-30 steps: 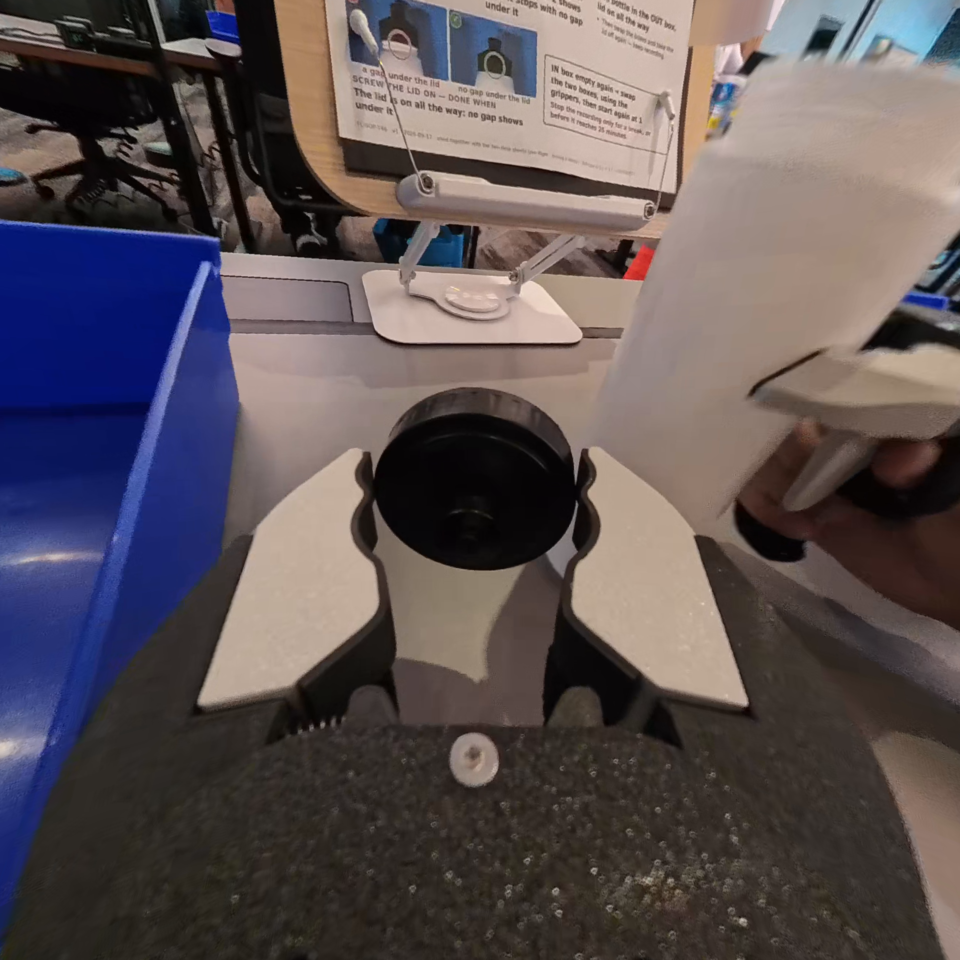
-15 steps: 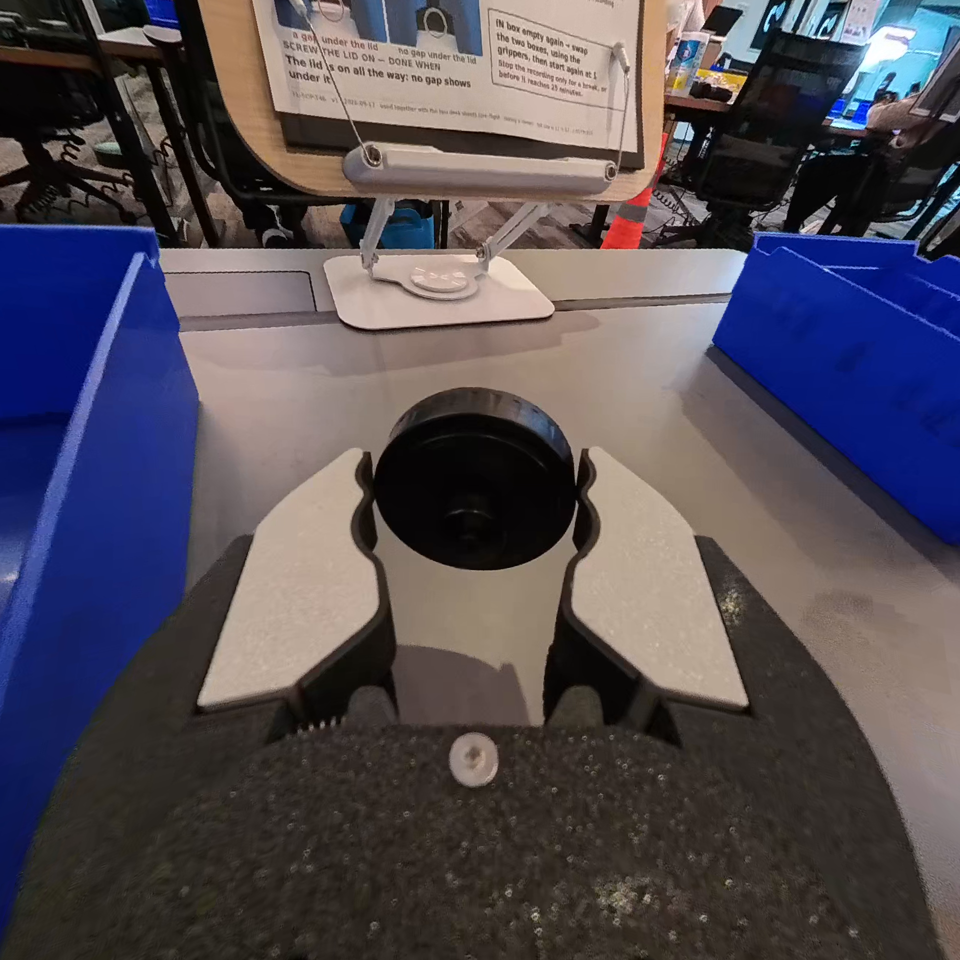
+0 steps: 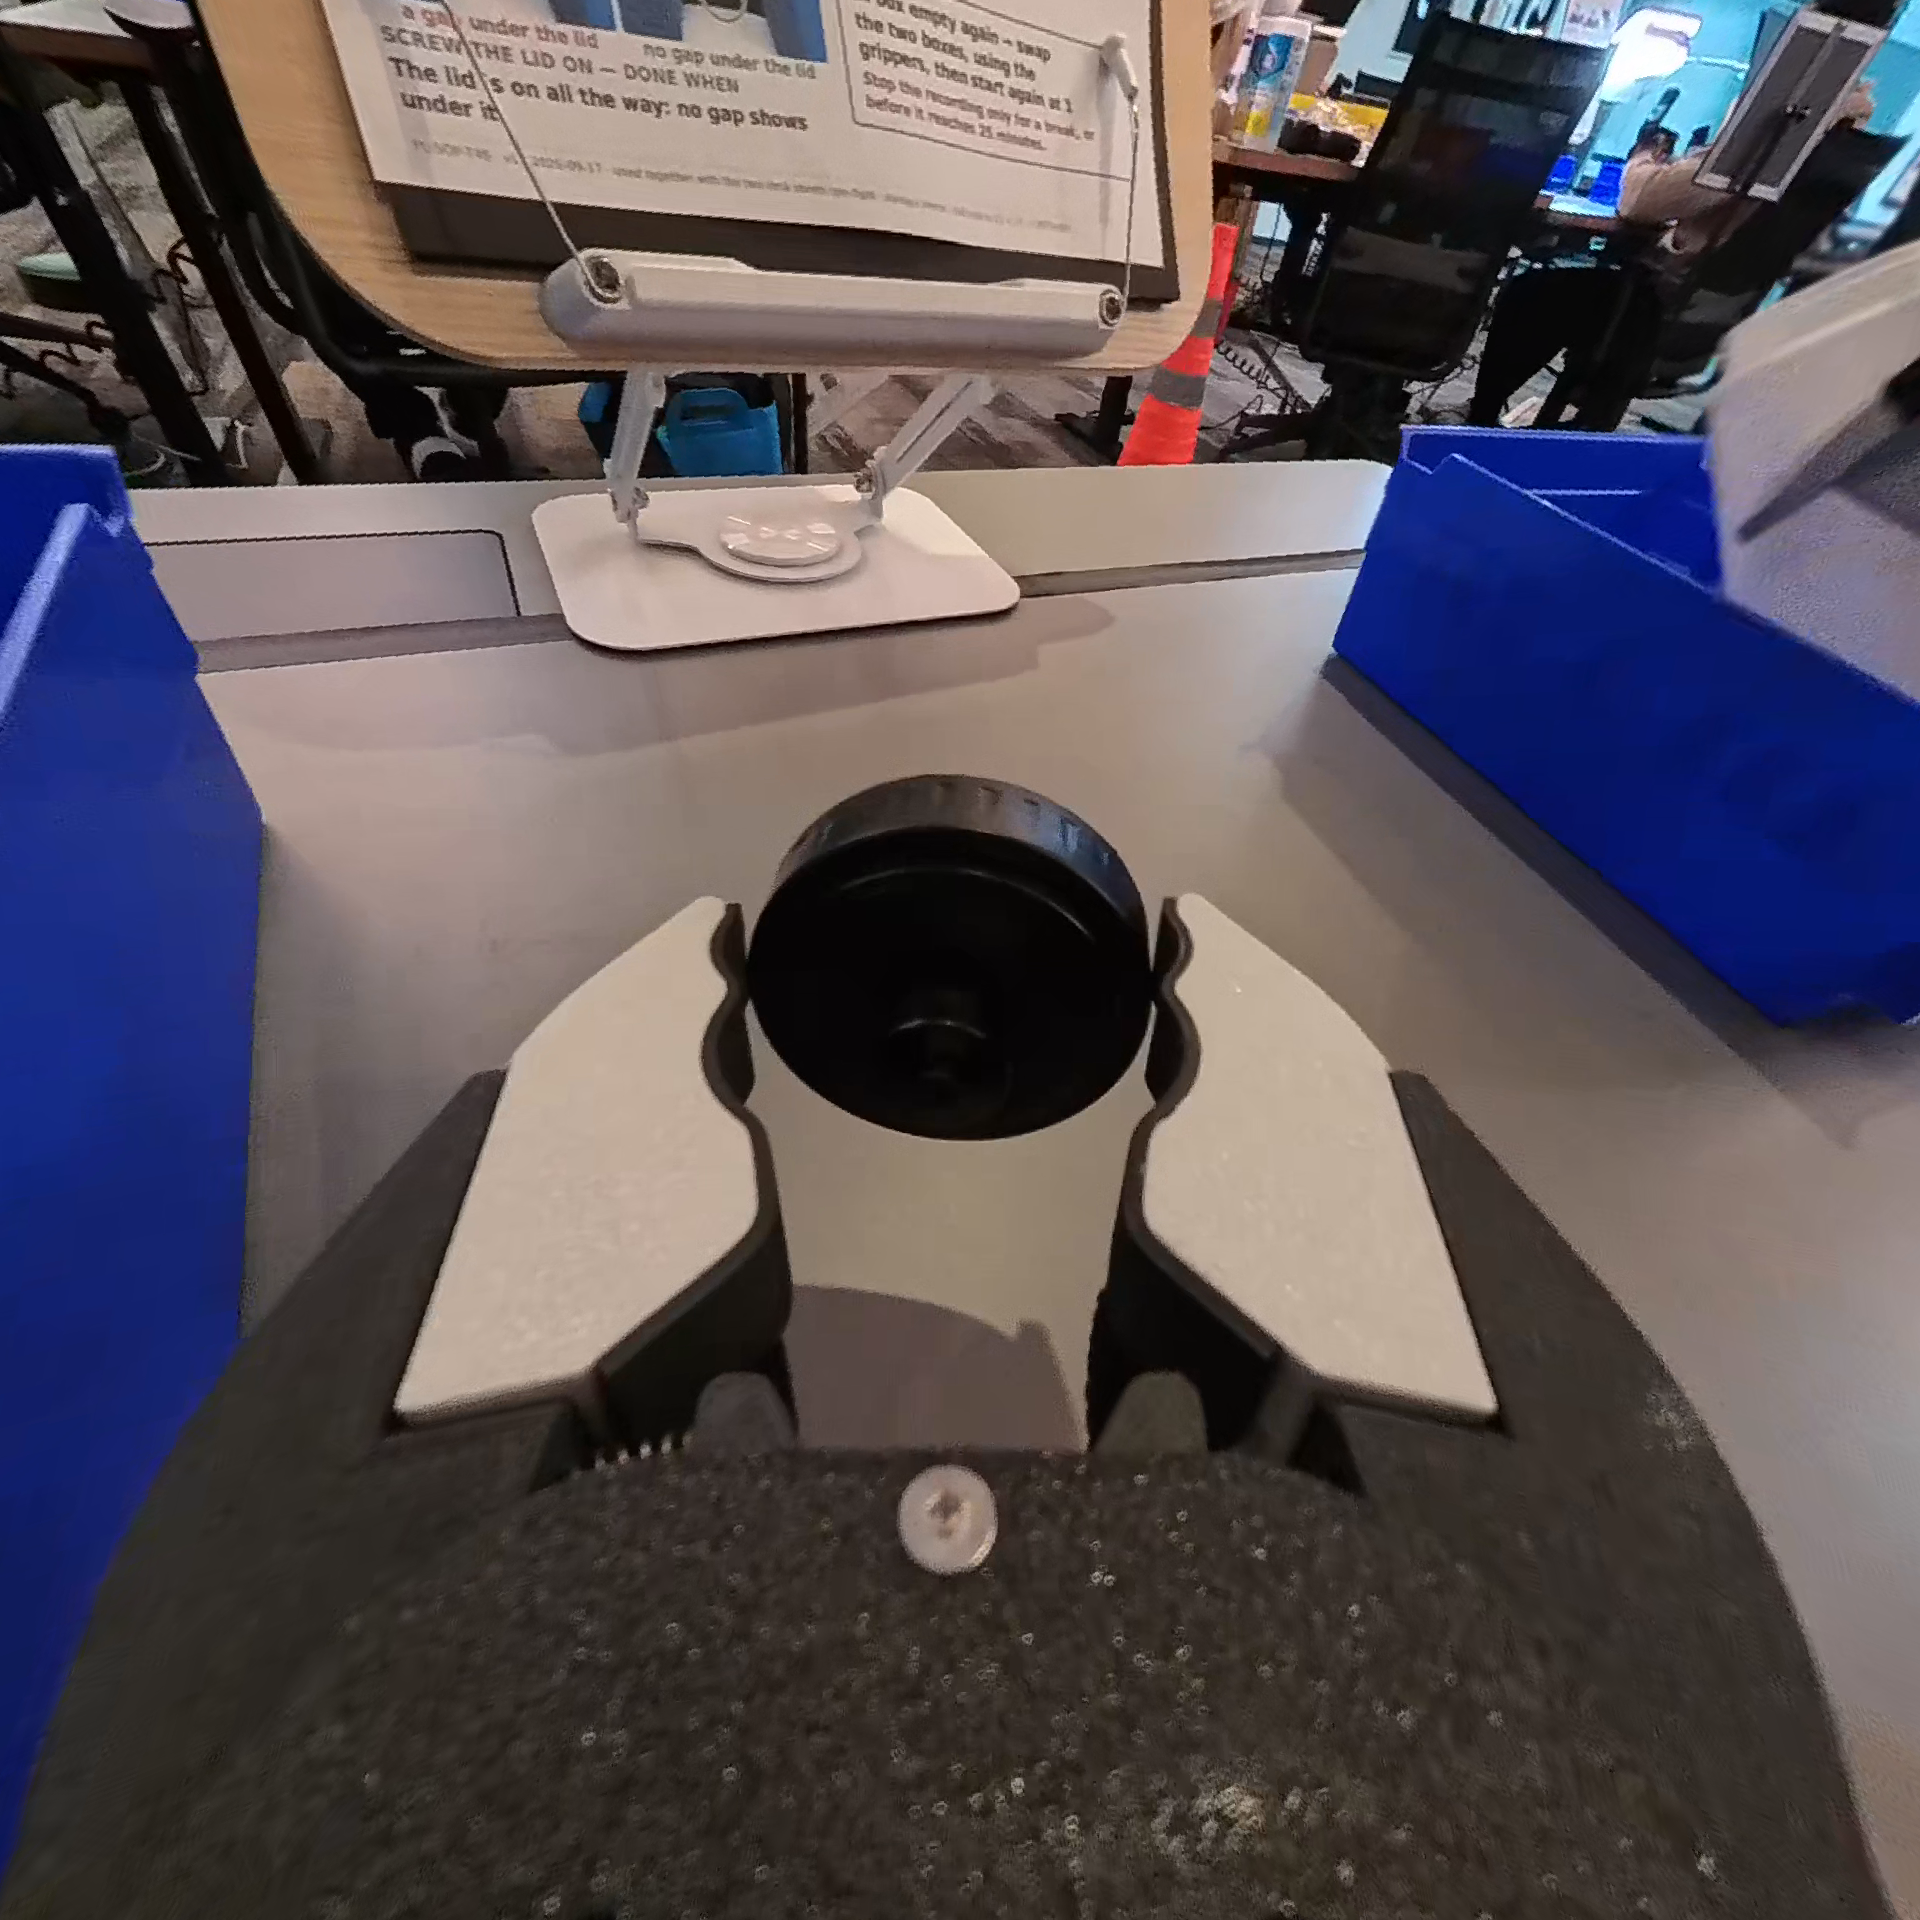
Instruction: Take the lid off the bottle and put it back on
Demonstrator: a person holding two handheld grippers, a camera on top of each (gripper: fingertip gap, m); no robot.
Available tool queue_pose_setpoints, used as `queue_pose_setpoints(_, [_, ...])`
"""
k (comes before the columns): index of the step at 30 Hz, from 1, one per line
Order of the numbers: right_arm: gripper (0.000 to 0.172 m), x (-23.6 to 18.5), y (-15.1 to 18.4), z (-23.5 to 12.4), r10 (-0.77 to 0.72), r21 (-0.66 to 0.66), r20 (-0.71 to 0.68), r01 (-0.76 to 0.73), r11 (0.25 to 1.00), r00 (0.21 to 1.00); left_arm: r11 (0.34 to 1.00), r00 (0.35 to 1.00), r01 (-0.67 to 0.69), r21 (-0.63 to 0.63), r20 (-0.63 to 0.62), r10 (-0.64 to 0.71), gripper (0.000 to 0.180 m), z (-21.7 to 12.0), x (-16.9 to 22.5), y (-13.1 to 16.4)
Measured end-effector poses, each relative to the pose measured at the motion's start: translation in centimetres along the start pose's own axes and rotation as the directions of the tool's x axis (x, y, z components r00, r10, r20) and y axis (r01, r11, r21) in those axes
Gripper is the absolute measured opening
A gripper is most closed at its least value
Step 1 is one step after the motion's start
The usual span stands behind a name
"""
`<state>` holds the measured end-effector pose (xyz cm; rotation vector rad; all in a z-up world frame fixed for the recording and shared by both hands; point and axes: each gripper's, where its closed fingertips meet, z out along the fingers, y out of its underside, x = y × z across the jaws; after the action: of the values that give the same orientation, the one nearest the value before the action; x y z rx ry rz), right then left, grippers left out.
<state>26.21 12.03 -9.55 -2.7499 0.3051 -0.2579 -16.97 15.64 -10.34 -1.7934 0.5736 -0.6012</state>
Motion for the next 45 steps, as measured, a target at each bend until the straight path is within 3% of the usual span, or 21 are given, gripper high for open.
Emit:
queue_pose_setpoints(6, [0.085,1.3,2.7,6.0,0.039,-0.271,-0.049,-0.051,0.961,0.998,0.999,1.000,-0.003,-0.032,-0.014,0.003,0.074,0.4,-0.1,0.8])
queue_pose_setpoints(9, [0.084,1.7,3.1,7.5,-0.009,-0.277,-0.110,-0.022,0.961,0.994,0.999,1.000,-0.006,-0.036,-0.011,0.005,0.073,0.4,-0.4,0.8])
queue_pose_setpoints(13, [0.093,1.2,1.5,6.2,-0.089,-0.114,-0.147,0.073,0.991,0.985,0.999,1.000,0.008,-0.049,-0.018,-0.009,0.074,0.6,-0.7,0.8])
queue_pose_setpoints(16, [0.093,-0.9,-0.3,1.9,-0.129,0.133,-0.120,0.145,0.980,0.984,0.998,1.000,-0.008,-0.055,-0.028,0.006,0.074,0.7,-0.6,0.7])
queue_pose_setpoints(20, [0.084,-7.9,-1.2,-6.2,-0.247,0.542,0.100,0.155,0.826,0.964,0.995,0.998,-0.029,-0.098,-0.062,0.023,0.074,1.2,0.3,1.0])
queue_pose_setpoints(23, [0.077,-15.2,-0.3,-11.9,-0.451,0.738,0.383,0.026,0.674,0.806,0.983,0.991,-0.068,-0.170,-0.124,0.047,0.074,1.7,1.9,1.4])
queue_pose_setpoints(28, [0.077,-23.4,2.3,-16.7,-0.539,0.627,0.753,-0.160,0.763,0.377,0.928,0.921,-0.349,-0.129,-0.230,0.315,0.074,1.7,4.9,1.8])
queue_pose_setpoints(30, [0.078,-25.6,3.0,-15.7,-0.508,0.563,0.808,-0.140,0.814,0.298,0.878,0.876,-0.463,-0.119,-0.216,0.432,0.074,1.6,5.2,2.3])
queue_pose_setpoints(36, [0.081,-31.9,5.7,-9.5,-0.449,0.462,0.834,0.039,0.886,0.321,0.732,0.758,-0.653,-0.195,-0.147,0.636,0.074,1.3,4.9,2.9])
queue_pose_setpoints(45, [0.075,-37.7,8.7,-6.6,-0.518,0.487,0.779,0.179,0.855,0.353,0.551,0.583,-0.795,-0.251,-0.071,0.809,0.074,1.1,6.1,2.9])
